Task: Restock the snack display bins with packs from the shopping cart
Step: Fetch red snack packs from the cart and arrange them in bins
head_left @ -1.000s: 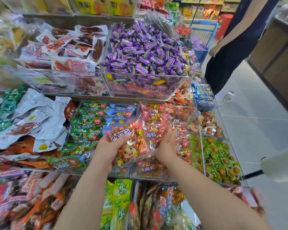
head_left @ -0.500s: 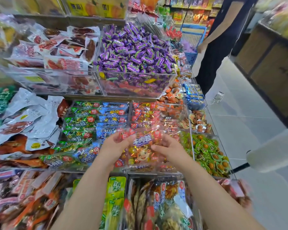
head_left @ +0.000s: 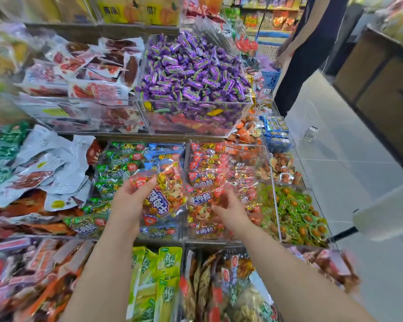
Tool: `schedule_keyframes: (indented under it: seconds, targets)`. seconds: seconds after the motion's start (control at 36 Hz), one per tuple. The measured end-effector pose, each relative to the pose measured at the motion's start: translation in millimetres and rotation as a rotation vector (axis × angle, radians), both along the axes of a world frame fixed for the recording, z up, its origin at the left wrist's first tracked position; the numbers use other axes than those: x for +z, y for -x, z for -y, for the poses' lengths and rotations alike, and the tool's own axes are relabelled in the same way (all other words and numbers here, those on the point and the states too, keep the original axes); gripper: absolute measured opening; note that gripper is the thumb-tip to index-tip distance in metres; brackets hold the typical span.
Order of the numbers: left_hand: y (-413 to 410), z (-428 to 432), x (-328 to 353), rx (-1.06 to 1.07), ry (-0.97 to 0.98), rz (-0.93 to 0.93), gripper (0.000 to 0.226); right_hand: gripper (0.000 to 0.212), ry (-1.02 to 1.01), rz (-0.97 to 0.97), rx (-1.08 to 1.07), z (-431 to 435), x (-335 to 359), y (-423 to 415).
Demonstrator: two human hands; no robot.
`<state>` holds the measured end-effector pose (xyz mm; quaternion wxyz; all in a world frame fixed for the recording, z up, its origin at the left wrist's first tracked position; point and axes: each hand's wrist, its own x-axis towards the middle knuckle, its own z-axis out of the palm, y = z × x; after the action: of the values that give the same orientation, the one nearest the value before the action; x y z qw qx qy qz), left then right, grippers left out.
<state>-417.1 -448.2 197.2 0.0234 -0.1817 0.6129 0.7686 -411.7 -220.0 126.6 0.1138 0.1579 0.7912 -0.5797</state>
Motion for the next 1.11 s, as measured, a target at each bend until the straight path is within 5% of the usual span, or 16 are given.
schedule_keyframes:
  seconds: [0.17, 0.39, 0.58, 0.69, 0.81, 1.11]
  targets:
    - [-4, 0, -3, -0.043, -0.037, 0.024, 0.009, 0.11, -0.243, 0.034, 0.051, 5, -13, 3]
    - [-2, 4, -9, -0.016, -0.06, 0.052, 0.011, 0.059, -0.209, 0.077, 0.046, -12, -8, 7]
    - [1, 3, -10, -0.052, -0.058, 0.05, 0.016, 0.025, 0.013, -0.12, -0.003, -24, -4, 5]
    - [3, 4, -7, -0.085, -0.059, 0.043, 0.02, 0.037, 0.166, -0.146, -0.178, -24, 3, 19]
    - [4, 4, -8, -0.088, -0.033, 0.071, 0.017, 0.056, -0.112, -0.135, 0.042, -12, -1, 26]
    - [-4, -22, -14, -0.272, 0.045, 0.1, 0.012, 0.101, 0.087, -0.036, 0.039, 1, -19, 19]
